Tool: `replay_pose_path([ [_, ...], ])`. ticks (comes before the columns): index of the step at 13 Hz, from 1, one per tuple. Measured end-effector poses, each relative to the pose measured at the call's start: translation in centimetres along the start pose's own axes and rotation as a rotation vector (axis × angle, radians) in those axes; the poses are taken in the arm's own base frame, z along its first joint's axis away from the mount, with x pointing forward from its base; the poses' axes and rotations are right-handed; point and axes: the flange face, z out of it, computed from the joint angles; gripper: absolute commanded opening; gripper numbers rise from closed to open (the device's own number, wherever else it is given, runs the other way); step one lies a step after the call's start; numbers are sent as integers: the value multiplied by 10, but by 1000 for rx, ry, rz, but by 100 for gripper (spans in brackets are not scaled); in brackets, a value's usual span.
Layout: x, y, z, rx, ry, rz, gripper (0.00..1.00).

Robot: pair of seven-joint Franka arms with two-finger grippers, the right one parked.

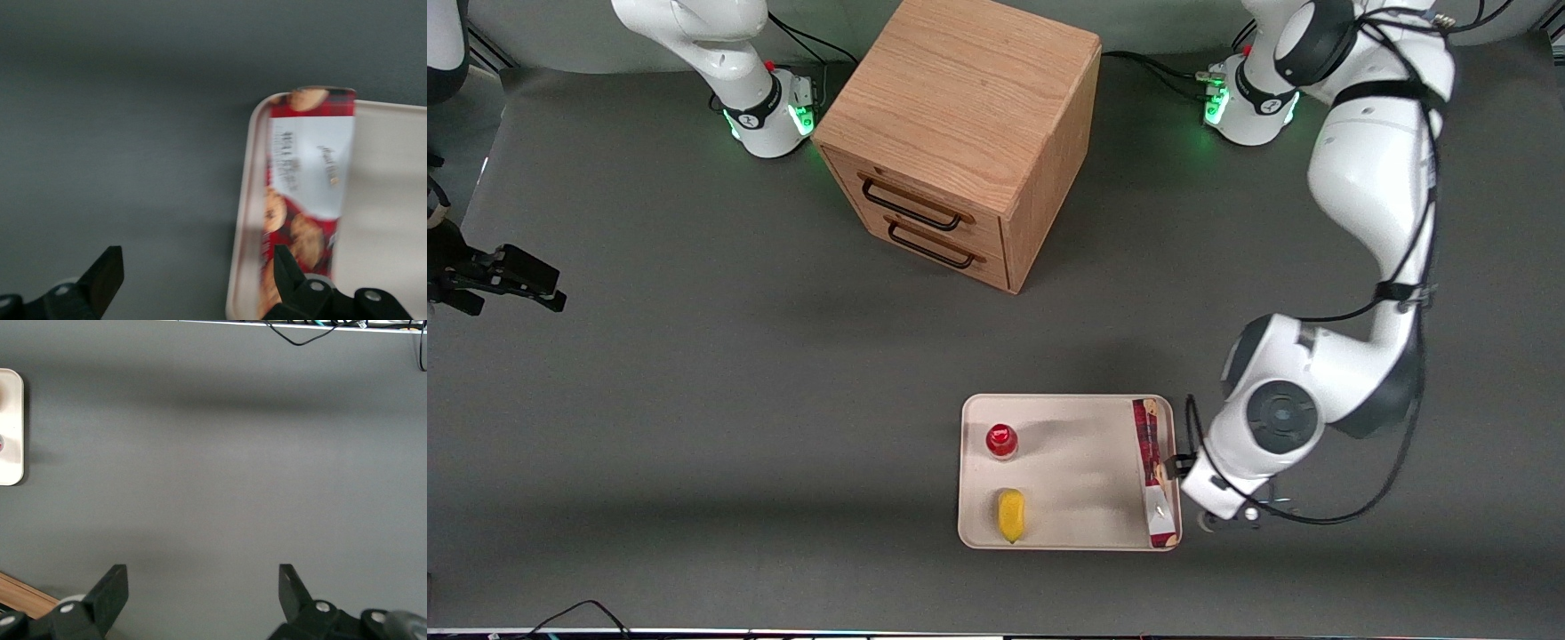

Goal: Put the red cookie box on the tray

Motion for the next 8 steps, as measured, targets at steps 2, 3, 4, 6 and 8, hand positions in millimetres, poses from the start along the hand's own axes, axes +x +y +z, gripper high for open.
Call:
replay_pose_path([
  [2,5,-46,-50,-6,-16,44,100],
  [3,5,-71,-73,-20,-17,63,100],
  [4,2,-98,-92,-28,-15,75,100],
  [6,-11,-147,-122,-38,-21,90,100],
  [8,-34,-192,-149,-35,-28,102,100],
])
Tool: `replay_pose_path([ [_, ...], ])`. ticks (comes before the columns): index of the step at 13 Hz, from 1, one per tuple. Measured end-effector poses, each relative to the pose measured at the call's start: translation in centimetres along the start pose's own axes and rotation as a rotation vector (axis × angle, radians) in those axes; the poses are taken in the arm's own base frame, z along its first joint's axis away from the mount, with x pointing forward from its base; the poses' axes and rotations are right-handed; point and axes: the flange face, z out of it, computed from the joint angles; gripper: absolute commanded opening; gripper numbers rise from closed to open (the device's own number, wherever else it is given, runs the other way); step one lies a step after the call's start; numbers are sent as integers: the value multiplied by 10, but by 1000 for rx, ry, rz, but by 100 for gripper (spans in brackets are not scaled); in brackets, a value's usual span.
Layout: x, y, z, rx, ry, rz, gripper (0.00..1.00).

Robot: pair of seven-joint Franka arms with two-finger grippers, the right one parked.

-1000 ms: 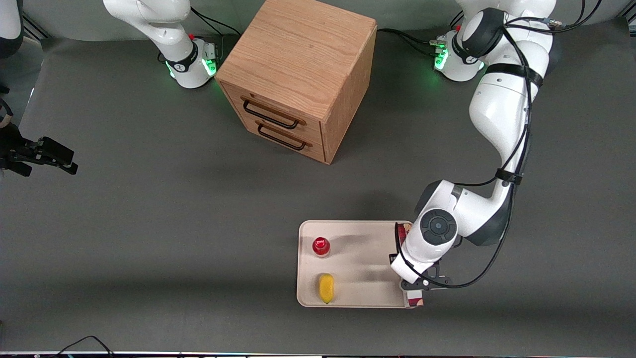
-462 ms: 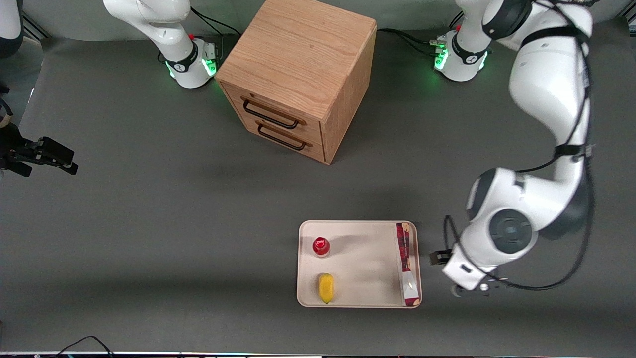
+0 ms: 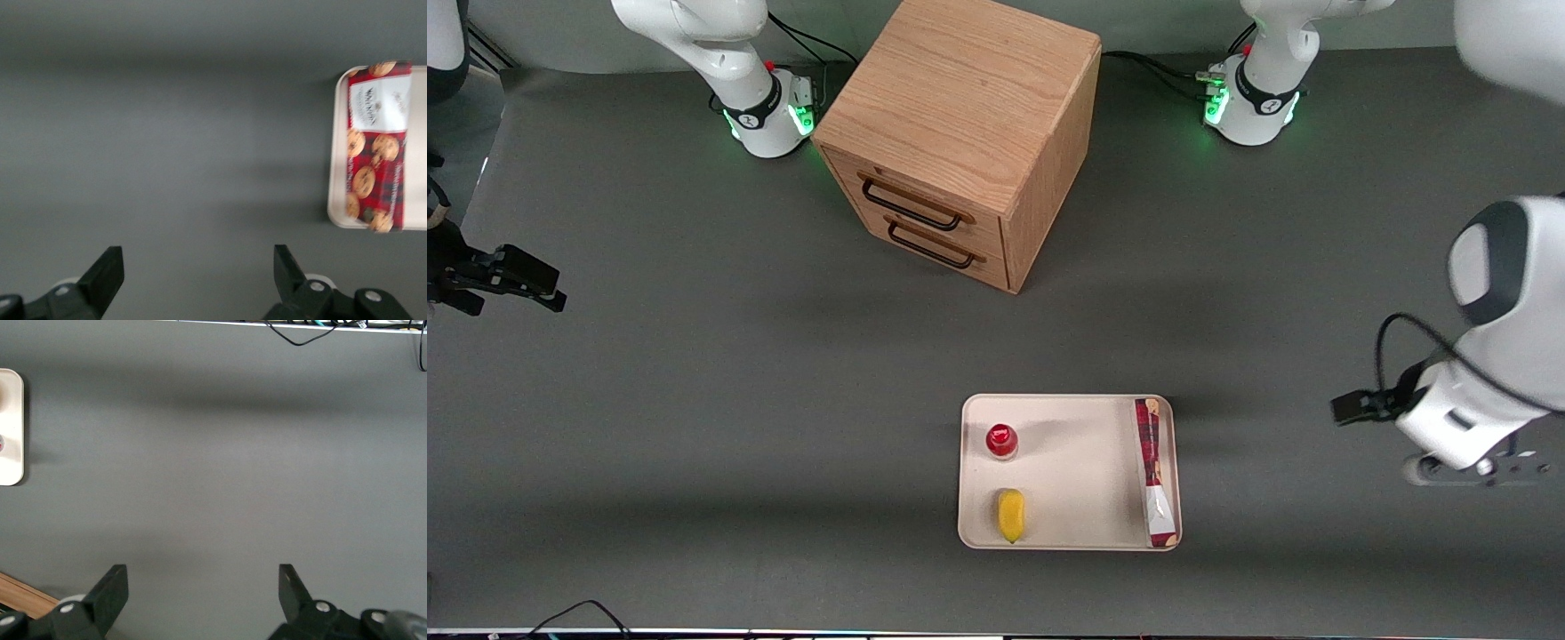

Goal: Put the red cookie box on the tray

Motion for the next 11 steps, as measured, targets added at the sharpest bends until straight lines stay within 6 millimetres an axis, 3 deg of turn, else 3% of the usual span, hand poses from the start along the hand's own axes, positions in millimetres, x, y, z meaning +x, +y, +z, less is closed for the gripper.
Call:
replay_pose_path([
  [2,-34,-29,-26,13,-1,-10,100],
  [6,-104,-57,-75,26,-51,-8,100],
  [8,-122,-63,-96,11,-86,31,100],
  [11,-128,-67,-113,-13,-99,72,100],
])
